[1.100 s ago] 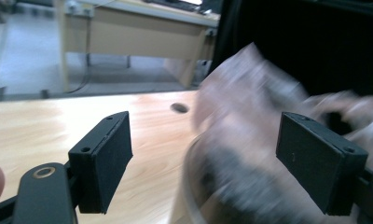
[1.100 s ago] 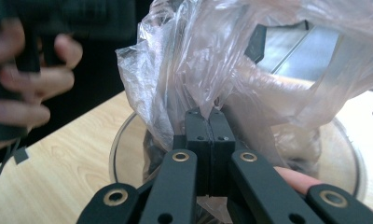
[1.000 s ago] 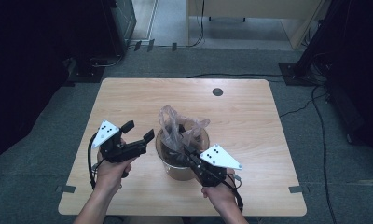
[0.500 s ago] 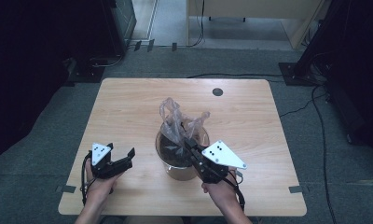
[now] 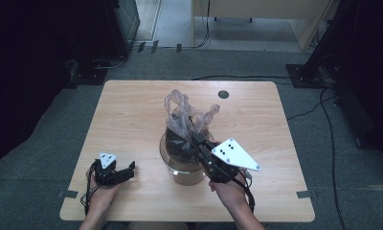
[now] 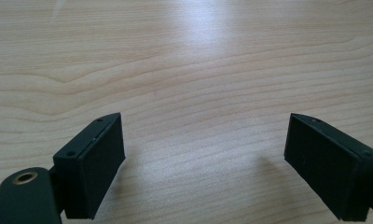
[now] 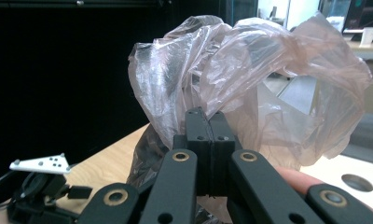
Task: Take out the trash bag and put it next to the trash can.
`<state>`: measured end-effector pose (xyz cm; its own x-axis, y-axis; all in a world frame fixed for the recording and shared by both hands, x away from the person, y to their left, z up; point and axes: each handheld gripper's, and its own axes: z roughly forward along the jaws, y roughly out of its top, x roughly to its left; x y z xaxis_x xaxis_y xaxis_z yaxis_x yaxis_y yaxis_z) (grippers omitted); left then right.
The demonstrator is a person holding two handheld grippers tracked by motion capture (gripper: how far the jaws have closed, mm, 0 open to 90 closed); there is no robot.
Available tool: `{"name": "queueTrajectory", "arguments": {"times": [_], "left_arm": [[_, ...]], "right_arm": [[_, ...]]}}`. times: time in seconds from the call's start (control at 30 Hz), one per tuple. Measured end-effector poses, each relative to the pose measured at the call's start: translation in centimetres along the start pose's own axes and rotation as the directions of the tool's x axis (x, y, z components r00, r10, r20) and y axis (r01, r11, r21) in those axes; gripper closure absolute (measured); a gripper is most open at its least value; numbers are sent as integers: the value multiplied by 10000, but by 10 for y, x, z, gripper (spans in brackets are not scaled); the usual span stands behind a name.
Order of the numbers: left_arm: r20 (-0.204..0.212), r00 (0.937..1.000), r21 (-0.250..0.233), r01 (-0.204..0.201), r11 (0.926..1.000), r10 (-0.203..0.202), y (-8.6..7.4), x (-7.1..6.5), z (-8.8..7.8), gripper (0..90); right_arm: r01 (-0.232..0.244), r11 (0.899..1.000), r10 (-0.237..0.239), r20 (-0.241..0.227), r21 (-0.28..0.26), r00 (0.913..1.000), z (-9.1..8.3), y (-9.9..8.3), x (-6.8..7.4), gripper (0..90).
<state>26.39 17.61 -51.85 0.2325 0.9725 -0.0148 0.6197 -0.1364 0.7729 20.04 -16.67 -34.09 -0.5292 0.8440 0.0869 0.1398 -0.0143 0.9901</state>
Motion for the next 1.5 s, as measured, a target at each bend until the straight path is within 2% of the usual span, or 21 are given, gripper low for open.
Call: {"name": "queueTrajectory", "arguments": {"times": [0.1,0.17,0.3,0.37,0.43,0.7,1.0,1.1,1.23,1.5], "left_arm": [[-94,9999,168,-138,9998,139,0,-2,1,119],[-231,9989,509,-404,9979,416,0,-5,3,119],[-327,9979,442,-543,9975,558,0,-7,2,119],[-294,9984,478,-463,9978,477,0,-6,3,119],[-124,9998,573,-122,9983,129,1,-4,4,119],[-132,9998,574,-128,9983,136,1,-4,4,119],[-126,9998,575,-139,9982,146,1,-3,4,119],[-120,9998,573,-146,9983,153,1,-3,4,119],[-112,9998,582,-153,9982,160,1,-3,4,119],[-110,9998,583,-153,9982,160,1,-3,4,119]], "right_arm": [[67,9999,-66,52,-134,10000,-1,5,-1,900],[109,9995,-106,104,-284,9999,-2,10,-3,900],[188,9982,-177,202,-565,9996,-6,22,-6,900],[184,9975,-167,264,-678,9995,-8,27,-8,900],[183,9970,-160,310,-754,9994,-10,31,-10,900],[114,9944,-39,720,-1046,9974,-20,44,-27,900],[-98,9906,277,1302,-1362,9911,-36,57,-56,900],[-87,9912,308,1668,-1322,9855,-37,56,-67,900],[-342,9932,567,2055,-1115,9770,-33,48,-85,900],[-441,9989,467,2806,-154,9587,-3,11,-114,900]]}}
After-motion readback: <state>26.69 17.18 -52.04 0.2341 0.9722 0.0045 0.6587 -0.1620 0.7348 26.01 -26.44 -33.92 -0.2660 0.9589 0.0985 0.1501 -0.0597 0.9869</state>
